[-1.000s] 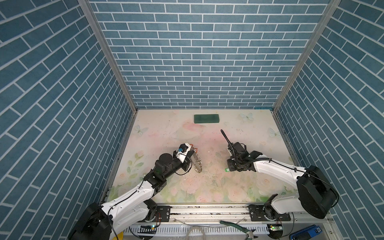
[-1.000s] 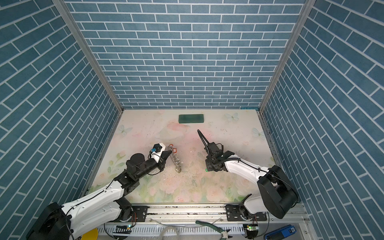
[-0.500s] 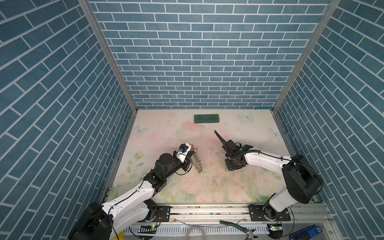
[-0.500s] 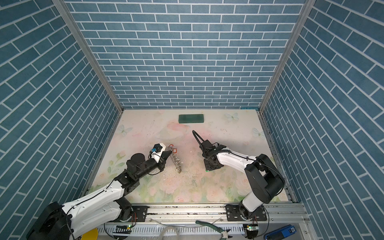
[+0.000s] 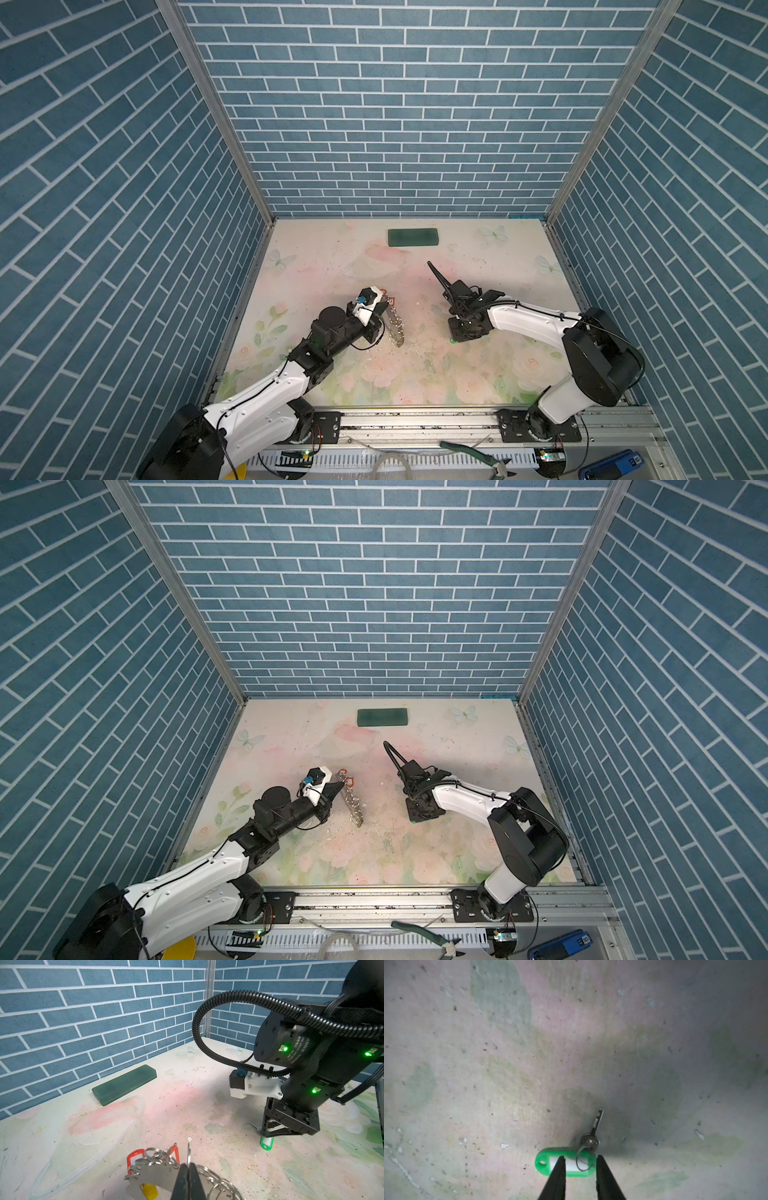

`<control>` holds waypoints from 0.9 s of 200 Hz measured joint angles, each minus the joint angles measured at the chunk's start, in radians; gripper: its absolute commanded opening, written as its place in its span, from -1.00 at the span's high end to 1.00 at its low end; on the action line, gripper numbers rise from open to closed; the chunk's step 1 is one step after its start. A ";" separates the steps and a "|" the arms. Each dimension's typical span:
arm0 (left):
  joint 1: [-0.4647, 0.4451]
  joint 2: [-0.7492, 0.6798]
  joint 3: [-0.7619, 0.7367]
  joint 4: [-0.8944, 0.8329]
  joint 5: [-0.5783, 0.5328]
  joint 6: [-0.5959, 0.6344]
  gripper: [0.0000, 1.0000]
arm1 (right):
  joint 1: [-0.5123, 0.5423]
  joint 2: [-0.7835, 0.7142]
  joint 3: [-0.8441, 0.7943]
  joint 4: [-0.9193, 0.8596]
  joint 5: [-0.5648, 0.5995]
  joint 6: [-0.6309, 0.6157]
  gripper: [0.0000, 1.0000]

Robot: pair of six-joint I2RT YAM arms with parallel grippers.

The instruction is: Put the keys on the keyring

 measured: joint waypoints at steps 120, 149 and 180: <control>0.000 0.005 0.000 -0.004 0.000 0.000 1.00 | -0.001 0.032 0.000 -0.004 0.024 0.018 0.72; 0.000 0.011 0.000 -0.004 0.000 0.000 1.00 | -0.001 0.034 0.000 -0.018 0.050 0.018 0.76; 0.000 0.011 0.000 -0.004 0.002 0.000 1.00 | -0.001 0.034 0.000 -0.031 0.077 0.018 0.78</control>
